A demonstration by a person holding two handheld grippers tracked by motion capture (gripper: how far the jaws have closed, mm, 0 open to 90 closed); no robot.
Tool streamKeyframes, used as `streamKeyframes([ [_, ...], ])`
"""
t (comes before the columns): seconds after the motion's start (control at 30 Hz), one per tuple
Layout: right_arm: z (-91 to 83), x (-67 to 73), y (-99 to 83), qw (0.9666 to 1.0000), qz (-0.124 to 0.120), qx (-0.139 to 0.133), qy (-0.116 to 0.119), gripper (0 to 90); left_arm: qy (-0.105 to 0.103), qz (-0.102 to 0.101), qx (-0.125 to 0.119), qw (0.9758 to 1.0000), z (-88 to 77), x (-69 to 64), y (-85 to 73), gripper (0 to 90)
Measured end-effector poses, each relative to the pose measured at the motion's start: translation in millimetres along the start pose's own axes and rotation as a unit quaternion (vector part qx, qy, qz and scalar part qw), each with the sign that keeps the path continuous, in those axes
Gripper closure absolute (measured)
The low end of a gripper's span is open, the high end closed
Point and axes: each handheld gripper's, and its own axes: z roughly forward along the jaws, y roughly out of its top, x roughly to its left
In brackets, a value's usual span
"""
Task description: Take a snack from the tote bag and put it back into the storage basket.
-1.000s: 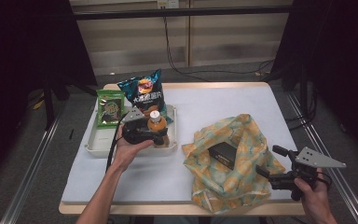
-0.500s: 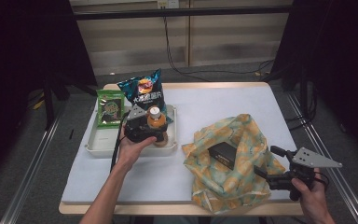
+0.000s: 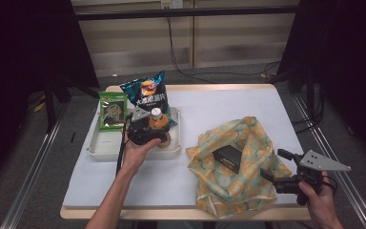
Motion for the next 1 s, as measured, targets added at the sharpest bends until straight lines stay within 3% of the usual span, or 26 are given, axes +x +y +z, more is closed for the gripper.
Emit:
streamKeyframes([
  [0.43, -1.4, 0.2, 0.8, 1.0000, 0.005, -0.001, 0.000, 3.6, -0.020, 0.003, 0.004, 0.9998, -5.1, 2.1, -1.1, 29.3],
  [0.63, -2.1, -0.9, 1.6, 1.0000, 0.003, -0.001, 0.001, 3.5, -0.041, -0.002, -0.004, 0.9991, -10.7, 5.4, -0.9, 16.0],
  [0.8, -0.5, -2.2, 5.9, 0.9999, 0.012, 0.004, -0.002, 6.1, -0.051, -0.016, -0.016, 0.9984, -25.2, 12.5, -4.5, 9.5],
  [0.87, -0.7, -3.0, 7.5, 0.9999, 0.010, -0.002, 0.013, 6.2, -0.053, -0.023, -0.020, 0.9981, -33.3, 15.2, -6.6, 8.8],
  [1.0, -0.7, -0.8, 10.4, 0.9999, 0.013, 0.004, 0.010, 9.4, -0.044, -0.009, -0.018, 0.9988, -48.6, 14.7, -13.4, 13.3],
])
